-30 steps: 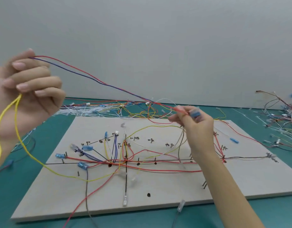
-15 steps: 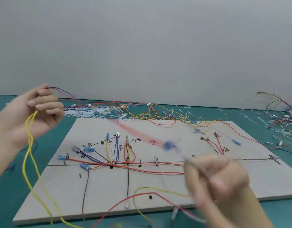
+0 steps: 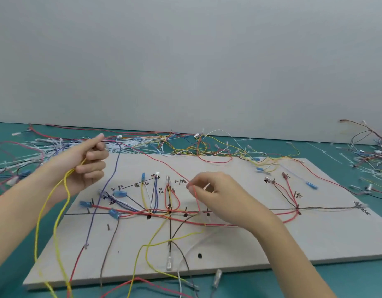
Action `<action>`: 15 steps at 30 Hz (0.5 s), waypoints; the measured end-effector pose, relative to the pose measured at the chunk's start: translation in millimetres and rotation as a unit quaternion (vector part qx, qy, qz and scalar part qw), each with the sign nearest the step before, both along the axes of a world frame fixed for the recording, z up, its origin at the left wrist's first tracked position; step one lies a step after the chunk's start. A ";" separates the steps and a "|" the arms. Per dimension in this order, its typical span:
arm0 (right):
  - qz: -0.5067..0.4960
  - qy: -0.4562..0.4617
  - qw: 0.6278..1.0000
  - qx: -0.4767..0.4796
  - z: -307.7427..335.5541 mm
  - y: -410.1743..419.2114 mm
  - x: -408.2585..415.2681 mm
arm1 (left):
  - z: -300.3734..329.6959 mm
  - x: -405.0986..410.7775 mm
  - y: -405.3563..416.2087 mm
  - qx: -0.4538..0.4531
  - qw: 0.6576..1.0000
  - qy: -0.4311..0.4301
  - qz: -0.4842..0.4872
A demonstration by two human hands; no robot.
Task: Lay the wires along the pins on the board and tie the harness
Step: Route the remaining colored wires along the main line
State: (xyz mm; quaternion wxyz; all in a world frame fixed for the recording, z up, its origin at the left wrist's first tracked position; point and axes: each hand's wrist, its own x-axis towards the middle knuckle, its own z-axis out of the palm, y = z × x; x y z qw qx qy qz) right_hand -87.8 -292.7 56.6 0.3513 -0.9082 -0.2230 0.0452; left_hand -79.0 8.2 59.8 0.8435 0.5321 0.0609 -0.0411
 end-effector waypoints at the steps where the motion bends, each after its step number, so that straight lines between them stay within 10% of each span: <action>1: -0.001 0.000 1.000 -0.024 -3.3 -1.6 2.5 | 0.4 0.8 1.6 -0.007 1.000 -0.006 0.005; 15: 0.072 0.023 0.994 -0.083 1.8 -26.9 -16.4 | -4.1 3.8 20.4 -0.082 0.995 -0.042 0.031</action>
